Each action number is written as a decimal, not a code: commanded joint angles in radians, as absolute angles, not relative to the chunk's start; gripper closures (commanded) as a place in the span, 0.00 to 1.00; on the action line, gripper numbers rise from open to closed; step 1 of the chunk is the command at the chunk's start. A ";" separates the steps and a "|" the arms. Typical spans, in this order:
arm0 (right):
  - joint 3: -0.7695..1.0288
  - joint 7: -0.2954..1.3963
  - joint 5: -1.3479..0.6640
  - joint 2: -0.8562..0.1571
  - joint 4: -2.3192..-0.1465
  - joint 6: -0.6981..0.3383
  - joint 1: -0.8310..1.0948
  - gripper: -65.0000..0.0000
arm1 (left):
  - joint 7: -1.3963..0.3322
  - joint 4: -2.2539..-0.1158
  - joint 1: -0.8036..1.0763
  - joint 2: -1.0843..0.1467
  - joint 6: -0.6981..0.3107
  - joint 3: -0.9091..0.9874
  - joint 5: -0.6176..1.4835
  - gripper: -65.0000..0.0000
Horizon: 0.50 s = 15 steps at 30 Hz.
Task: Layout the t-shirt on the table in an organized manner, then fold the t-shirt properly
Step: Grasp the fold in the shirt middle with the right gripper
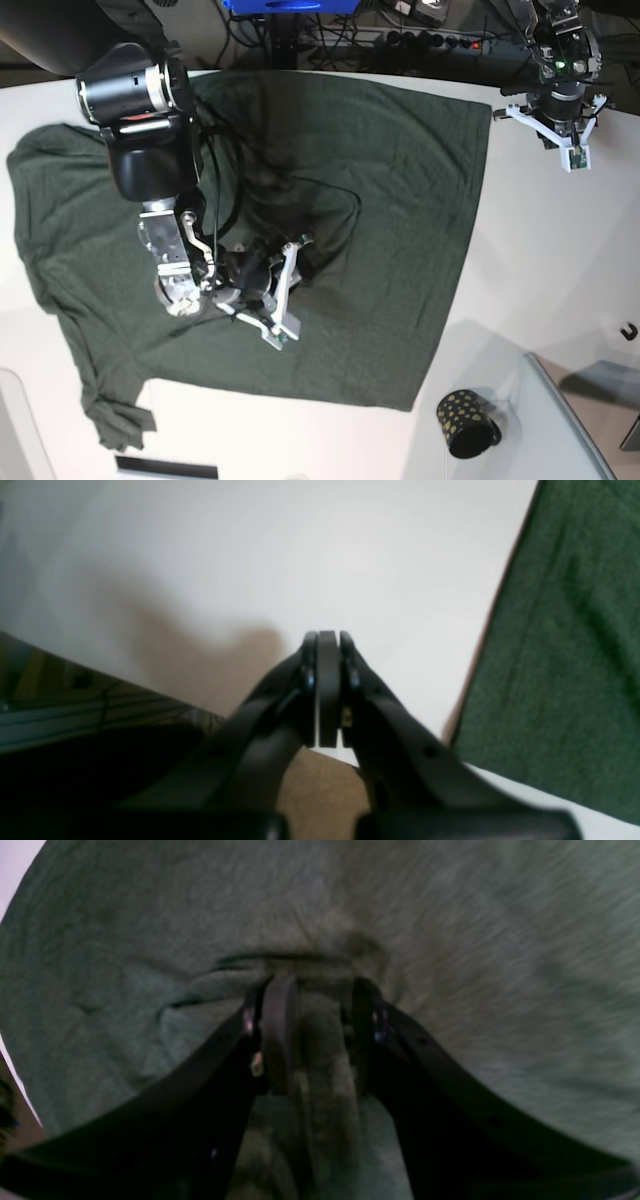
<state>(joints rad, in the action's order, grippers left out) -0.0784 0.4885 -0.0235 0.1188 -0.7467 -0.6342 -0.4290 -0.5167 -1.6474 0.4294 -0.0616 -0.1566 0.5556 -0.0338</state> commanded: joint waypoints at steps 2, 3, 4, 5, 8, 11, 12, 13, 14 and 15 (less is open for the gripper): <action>-0.077 0.394 -0.039 0.125 -0.731 -0.579 -0.463 0.72 | -0.499 -1.667 0.437 -0.071 -0.151 0.559 -0.035 1.00; -0.077 0.369 -0.039 0.124 -0.725 -0.565 -0.463 0.72 | -0.499 -1.667 0.441 -0.073 -0.151 0.559 -0.035 1.00; -0.077 0.354 -0.039 0.122 -0.725 -0.556 -0.458 0.72 | -0.499 -1.667 0.441 -0.073 -0.151 0.559 -0.035 1.00; -0.076 0.352 -0.039 0.122 -0.725 -0.556 -0.458 0.72 | -0.499 -1.666 0.441 -0.073 -0.151 0.559 -0.035 1.00; -0.073 0.351 -0.039 0.120 -0.725 -0.552 -0.458 0.72 | -0.499 -1.666 0.443 -0.073 -0.151 0.559 -0.035 1.00; -0.073 0.348 -0.039 0.119 -0.725 -0.550 -0.458 0.72 | -0.499 -1.666 0.440 -0.076 -0.151 0.559 -0.035 1.00; -0.073 0.348 -0.038 0.116 -0.725 -0.547 -0.458 0.72 | -0.499 -1.666 0.440 -0.076 -0.151 0.559 -0.035 1.00; -0.073 0.348 -0.038 0.105 -0.725 -0.527 -0.458 0.72 | -0.499 -1.666 0.438 -0.076 -0.151 0.559 -0.035 1.00; -0.077 0.346 -0.038 0.099 -0.725 -0.495 -0.458 0.72 | -0.499 -1.666 0.438 -0.076 -0.151 0.559 -0.035 1.00; -0.077 0.346 -0.038 0.096 -0.725 -0.470 -0.458 0.72 | -0.499 -1.666 0.438 -0.077 -0.151 0.559 -0.035 1.00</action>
